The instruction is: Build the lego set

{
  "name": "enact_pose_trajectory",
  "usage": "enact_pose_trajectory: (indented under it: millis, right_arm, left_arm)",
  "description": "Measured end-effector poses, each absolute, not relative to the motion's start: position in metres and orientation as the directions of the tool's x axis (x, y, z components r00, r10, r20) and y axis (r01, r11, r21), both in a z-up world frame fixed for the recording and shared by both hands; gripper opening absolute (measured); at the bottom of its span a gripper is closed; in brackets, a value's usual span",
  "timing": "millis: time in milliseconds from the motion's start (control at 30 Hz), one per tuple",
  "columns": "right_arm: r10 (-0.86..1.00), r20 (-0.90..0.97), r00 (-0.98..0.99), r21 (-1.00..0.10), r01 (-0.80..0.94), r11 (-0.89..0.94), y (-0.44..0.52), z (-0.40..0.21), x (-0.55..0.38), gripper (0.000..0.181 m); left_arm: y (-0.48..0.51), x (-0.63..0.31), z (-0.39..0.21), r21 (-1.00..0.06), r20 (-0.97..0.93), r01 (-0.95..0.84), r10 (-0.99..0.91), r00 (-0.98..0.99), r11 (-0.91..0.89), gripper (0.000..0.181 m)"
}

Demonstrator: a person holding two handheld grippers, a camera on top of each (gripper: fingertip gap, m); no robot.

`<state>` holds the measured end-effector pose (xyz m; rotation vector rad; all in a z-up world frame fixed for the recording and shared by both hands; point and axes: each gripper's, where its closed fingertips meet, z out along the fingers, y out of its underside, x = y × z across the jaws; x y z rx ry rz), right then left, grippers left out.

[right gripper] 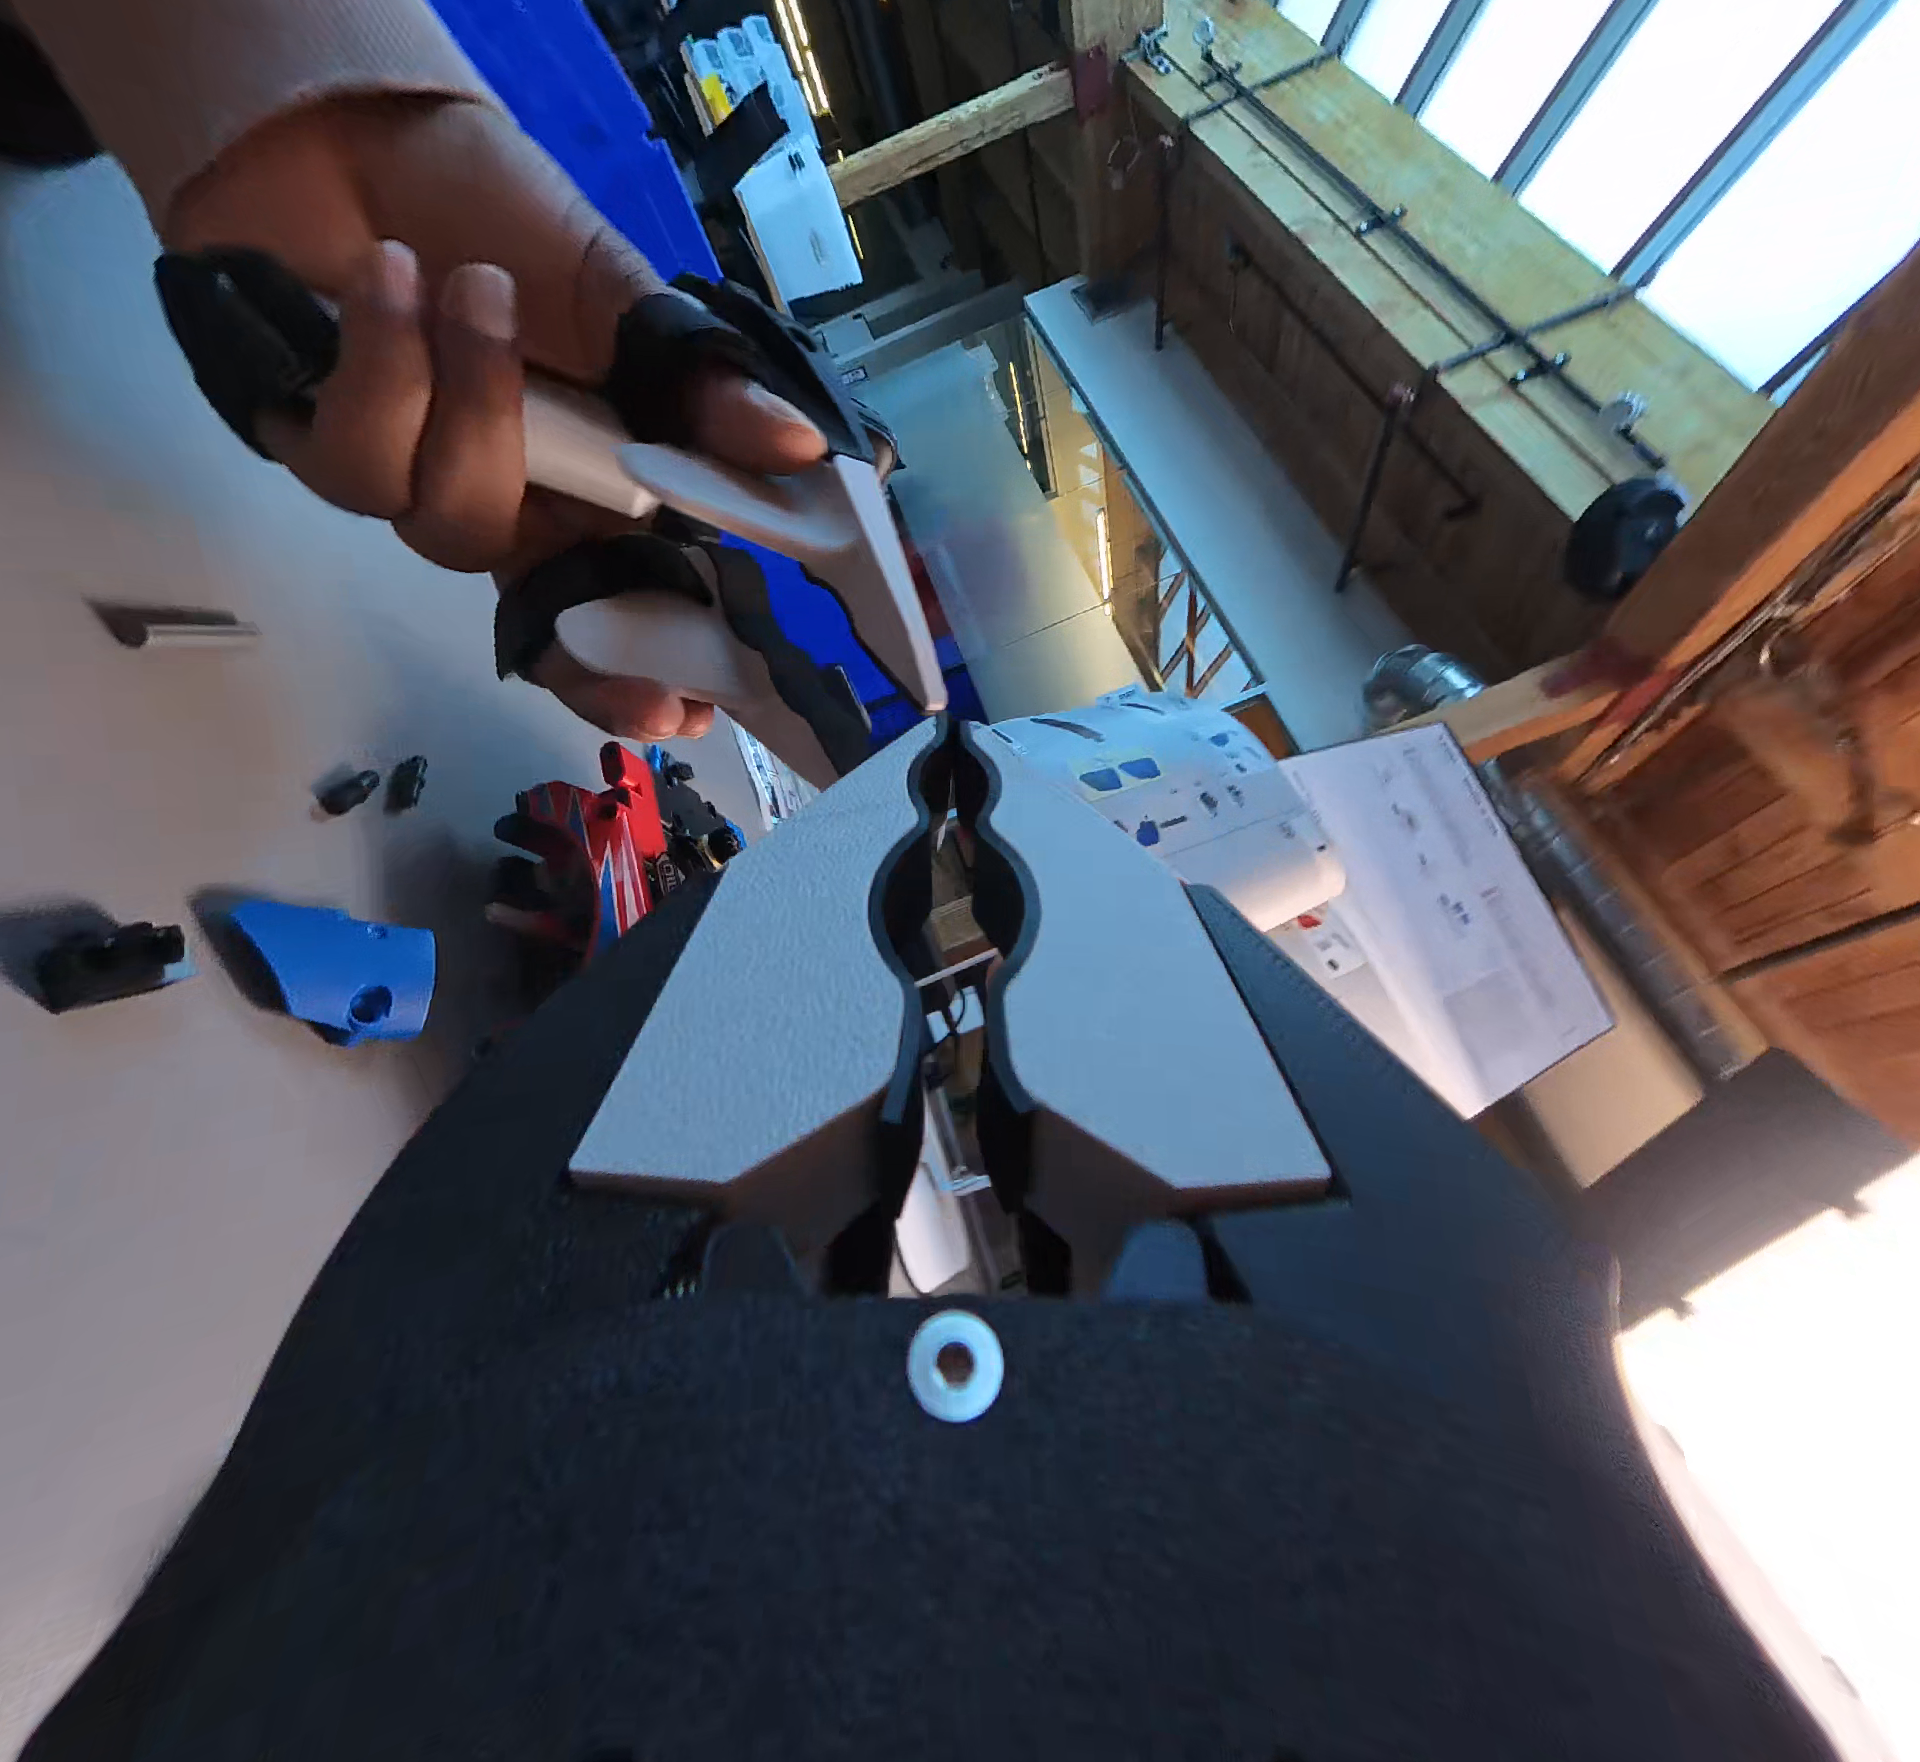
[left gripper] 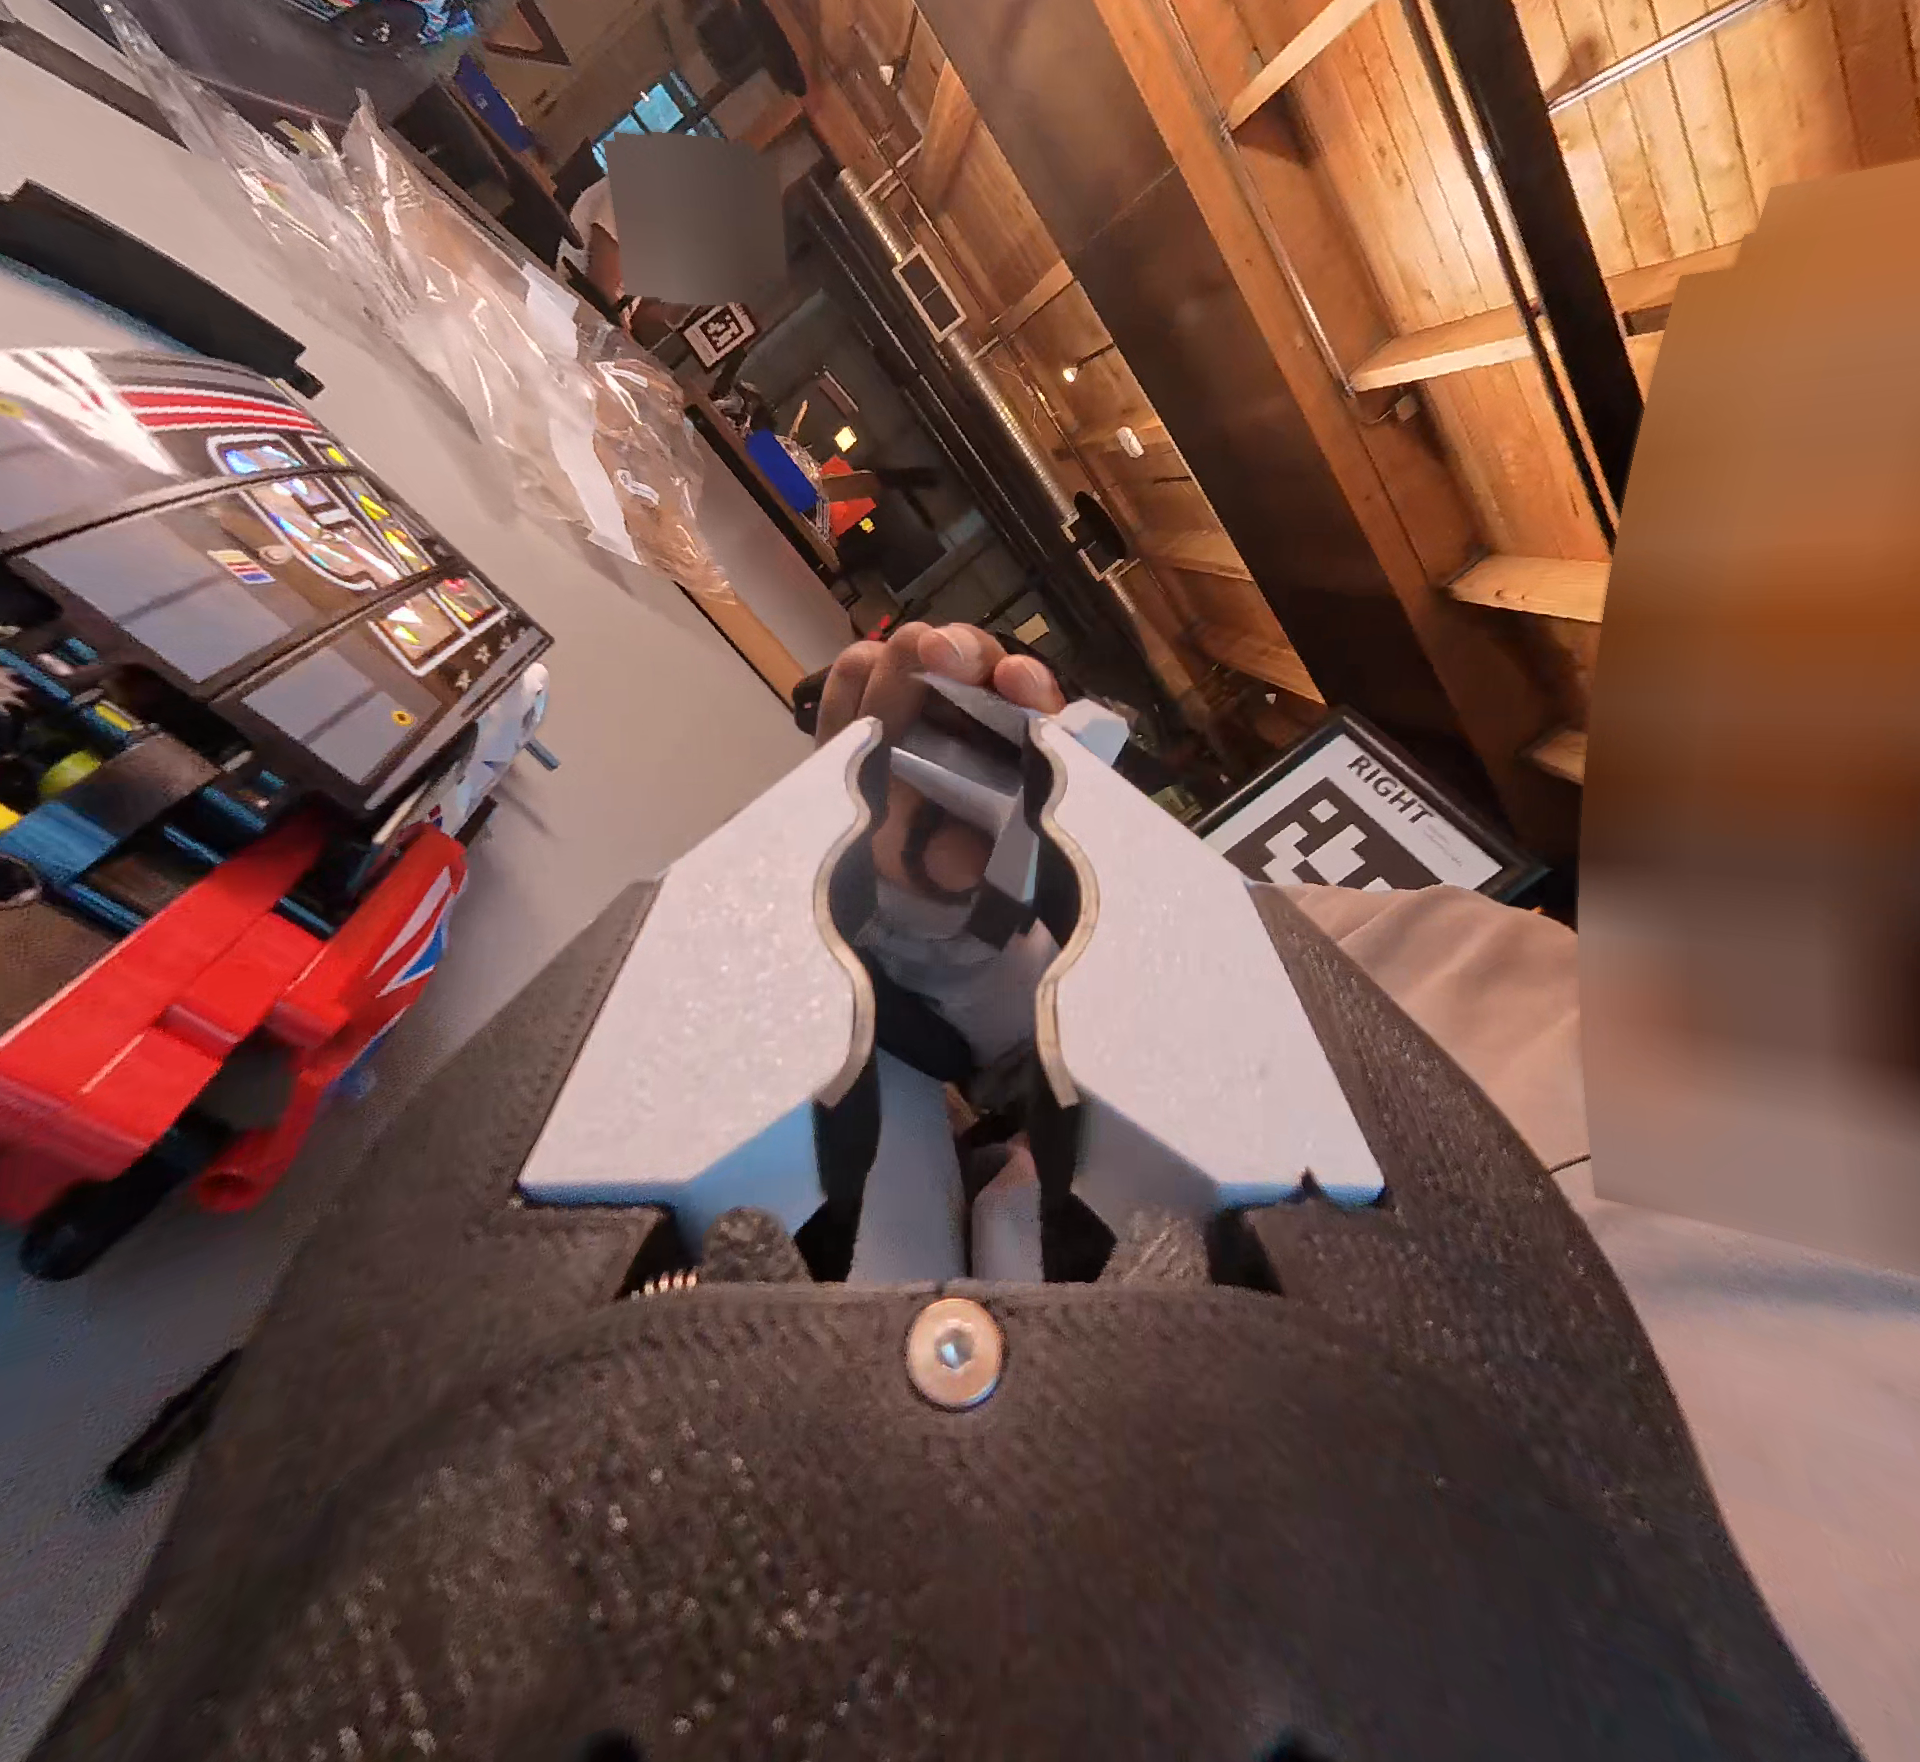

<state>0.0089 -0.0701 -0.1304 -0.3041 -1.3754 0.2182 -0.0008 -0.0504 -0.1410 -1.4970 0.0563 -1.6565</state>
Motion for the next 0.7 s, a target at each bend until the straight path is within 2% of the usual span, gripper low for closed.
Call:
enact_pose_trajectory:
  millis: [67,200,400,700]
  right_arm:
    - [0.273,0.947,0.169,-0.282,0.033,0.959,-0.075,-0.136,0.006,0.0]
    - [0.251,0.956,0.155,-0.257,0.024,0.966,-0.081,-0.141,0.003,0.0]
    - [0.237,0.962,0.134,-0.244,0.038,0.969,-0.08,-0.148,0.001,0.0]
    - [0.227,0.969,0.1,-0.233,0.046,0.971,-0.082,-0.157,-0.003,0.0]
  left_arm:
    - [-0.05,-0.001,-0.141,-0.531,0.797,0.565,-0.599,0.079,-0.631,0.021]
    - [-0.05,-0.002,-0.143,-0.529,0.798,0.566,-0.597,0.078,-0.633,0.017]
    - [-0.05,-0.002,-0.143,-0.524,0.802,0.566,-0.593,0.075,-0.637,0.008]
    - [-0.049,-0.004,-0.144,-0.506,0.813,0.579,-0.577,0.072,-0.64,0.004]
